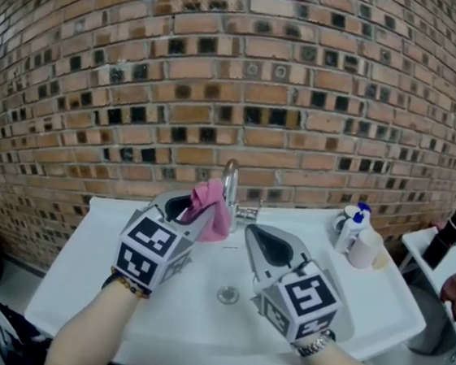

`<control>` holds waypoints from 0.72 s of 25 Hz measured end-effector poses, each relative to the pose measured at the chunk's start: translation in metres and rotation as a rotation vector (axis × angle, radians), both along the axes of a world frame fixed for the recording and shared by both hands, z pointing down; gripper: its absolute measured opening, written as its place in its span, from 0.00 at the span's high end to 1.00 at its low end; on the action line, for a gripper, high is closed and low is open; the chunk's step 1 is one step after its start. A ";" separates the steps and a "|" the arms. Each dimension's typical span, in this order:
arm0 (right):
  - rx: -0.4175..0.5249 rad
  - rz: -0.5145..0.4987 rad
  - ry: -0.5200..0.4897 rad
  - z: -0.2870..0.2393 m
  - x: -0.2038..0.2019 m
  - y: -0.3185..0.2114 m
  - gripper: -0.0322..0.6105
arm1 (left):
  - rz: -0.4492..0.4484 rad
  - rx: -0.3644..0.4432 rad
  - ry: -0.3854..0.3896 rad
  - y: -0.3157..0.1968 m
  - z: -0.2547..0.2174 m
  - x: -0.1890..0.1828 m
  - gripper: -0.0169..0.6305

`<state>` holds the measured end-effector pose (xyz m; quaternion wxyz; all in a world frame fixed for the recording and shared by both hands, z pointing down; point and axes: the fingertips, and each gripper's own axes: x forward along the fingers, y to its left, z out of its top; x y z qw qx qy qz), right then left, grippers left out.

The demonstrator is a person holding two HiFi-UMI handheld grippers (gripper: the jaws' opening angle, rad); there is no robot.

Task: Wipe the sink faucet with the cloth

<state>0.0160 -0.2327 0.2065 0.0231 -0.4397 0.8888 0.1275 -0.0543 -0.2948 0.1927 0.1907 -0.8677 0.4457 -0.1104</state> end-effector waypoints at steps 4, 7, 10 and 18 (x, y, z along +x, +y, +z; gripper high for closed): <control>0.000 0.004 0.000 -0.001 0.004 -0.009 0.93 | -0.013 -0.010 -0.014 -0.015 0.002 0.000 0.81; 0.008 -0.002 -0.004 -0.003 0.004 -0.014 0.93 | -0.019 -0.009 -0.028 -0.024 0.001 0.001 0.81; -0.017 0.004 0.010 -0.003 0.004 -0.017 0.93 | -0.023 -0.012 -0.041 -0.032 0.001 0.003 0.81; -0.009 -0.002 0.006 0.000 0.002 -0.030 0.93 | -0.005 -0.015 -0.032 -0.047 -0.008 0.002 0.81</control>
